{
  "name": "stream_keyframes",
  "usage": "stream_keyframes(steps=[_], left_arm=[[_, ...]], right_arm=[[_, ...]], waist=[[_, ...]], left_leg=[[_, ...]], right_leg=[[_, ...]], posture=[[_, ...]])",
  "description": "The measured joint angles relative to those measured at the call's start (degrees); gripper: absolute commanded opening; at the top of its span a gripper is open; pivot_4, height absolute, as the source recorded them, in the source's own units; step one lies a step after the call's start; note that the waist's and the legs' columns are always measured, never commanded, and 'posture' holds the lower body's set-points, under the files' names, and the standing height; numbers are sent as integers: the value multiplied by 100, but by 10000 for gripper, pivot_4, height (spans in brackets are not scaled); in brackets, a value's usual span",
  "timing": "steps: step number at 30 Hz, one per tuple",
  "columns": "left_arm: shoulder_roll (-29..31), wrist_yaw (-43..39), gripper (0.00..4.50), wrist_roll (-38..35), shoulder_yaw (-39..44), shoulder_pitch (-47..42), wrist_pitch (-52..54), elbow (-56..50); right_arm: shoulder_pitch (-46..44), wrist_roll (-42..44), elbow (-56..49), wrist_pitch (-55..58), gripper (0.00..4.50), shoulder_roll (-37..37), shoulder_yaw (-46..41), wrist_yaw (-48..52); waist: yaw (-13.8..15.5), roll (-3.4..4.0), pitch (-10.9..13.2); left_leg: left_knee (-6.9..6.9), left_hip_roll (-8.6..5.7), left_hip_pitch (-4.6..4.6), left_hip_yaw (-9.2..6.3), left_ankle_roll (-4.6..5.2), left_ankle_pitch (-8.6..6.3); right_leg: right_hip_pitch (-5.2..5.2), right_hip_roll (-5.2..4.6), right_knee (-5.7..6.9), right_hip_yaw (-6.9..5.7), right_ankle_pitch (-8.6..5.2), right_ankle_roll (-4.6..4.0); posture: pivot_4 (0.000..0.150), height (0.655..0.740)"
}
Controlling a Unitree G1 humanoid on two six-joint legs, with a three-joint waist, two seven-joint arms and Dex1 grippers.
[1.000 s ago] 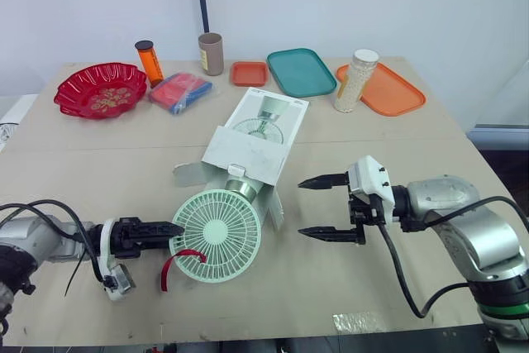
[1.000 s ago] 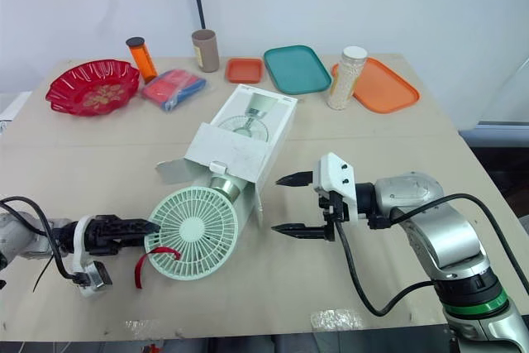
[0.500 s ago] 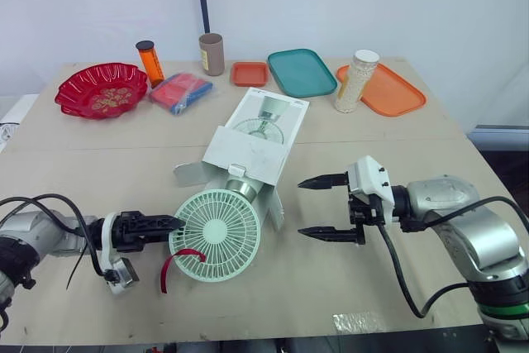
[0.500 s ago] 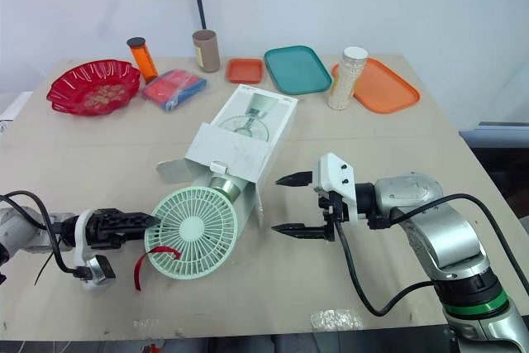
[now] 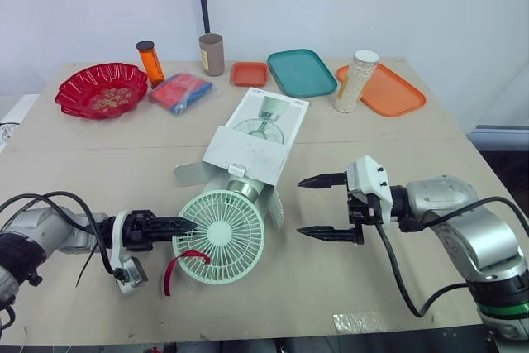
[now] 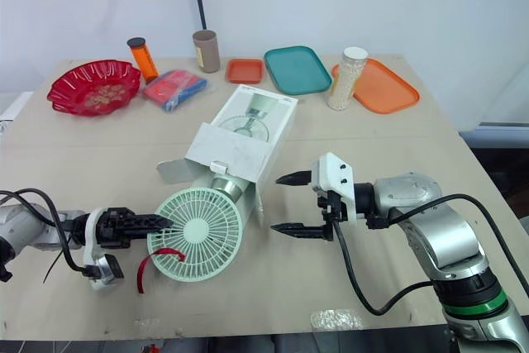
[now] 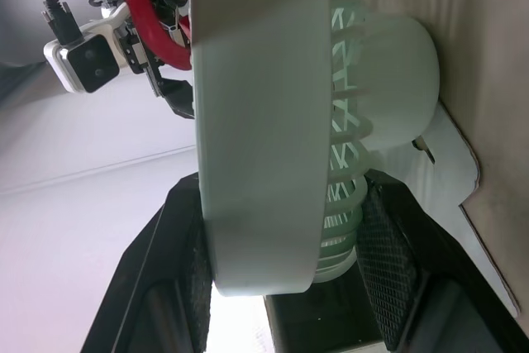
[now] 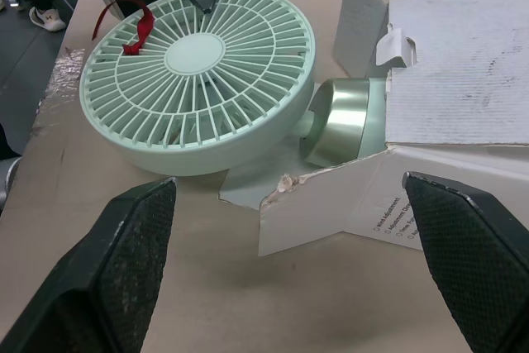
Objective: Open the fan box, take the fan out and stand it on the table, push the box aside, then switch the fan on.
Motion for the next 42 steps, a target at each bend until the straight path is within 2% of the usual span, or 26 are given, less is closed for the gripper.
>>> stream_keyframes(steps=[9,14,17,19,23,27,29,36,42], left_arm=[[0,-203,18916,-226,-45,11,-149,-37],[41,-1244,18916,-1703,183,333,-1193,-108],[266,-1838,18916,-2443,524,604,-1472,-401],[493,-2475,18916,-3226,912,878,-1566,-601],[526,-3076,18916,-3857,1328,1204,-1541,-755],[717,-3904,18916,-4784,2020,2385,-1512,-1575],[731,-4167,18916,-5071,2187,2684,-1496,-1745],[943,-5686,18916,-7317,2429,3619,-930,-2461],[1092,-6826,18916,-8792,2813,4172,-473,-2995]], right_arm=[[-4,-6,0,-1,45000,34,60,-12],[-71,-108,37,-16,45000,50,89,-1],[-120,-148,68,-77,45000,83,139,19],[-105,-161,78,-122,45000,115,262,73],[-122,-197,104,-167,45000,168,316,120],[-284,-231,299,-262,45000,262,398,187],[-329,-252,349,-273,45000,290,460,228],[-476,-317,543,-391,45000,335,498,364],[-515,-322,581,-450,45000,355,506,462]], waist=[[3,-7,-5],[3,-9,-7],[5,-10,-7],[2,-9,-7],[5,-7,-8],[-20,-5,-8],[-17,-7,-8],[-17,-5,-9],[-19,-4,-8]], left_leg=[[3,-1,0,0,0,0],[3,1,2,2,0,0],[8,1,2,2,0,0],[9,2,3,4,0,0],[10,1,2,5,0,0],[8,13,8,25,11,-7],[10,15,7,26,11,-7],[13,19,17,40,16,-9],[13,23,18,47,29,-16]], right_leg=[[0,-1,4,0,0,0],[-2,-2,8,2,0,0],[-2,-2,8,2,0,0],[-3,-2,8,3,0,0],[-2,-3,8,3,0,0],[-8,-2,8,5,-1,-2],[-8,1,8,4,-1,-2],[-4,0,13,5,-1,-3],[-5,2,10,6,-3,-5]], posture=[[1500,7400],[1500,7400],[1500,7400],[1500,7400],[1500,7400],[1500,7400],[1500,7400],[1500,7400],[1500,7400]])
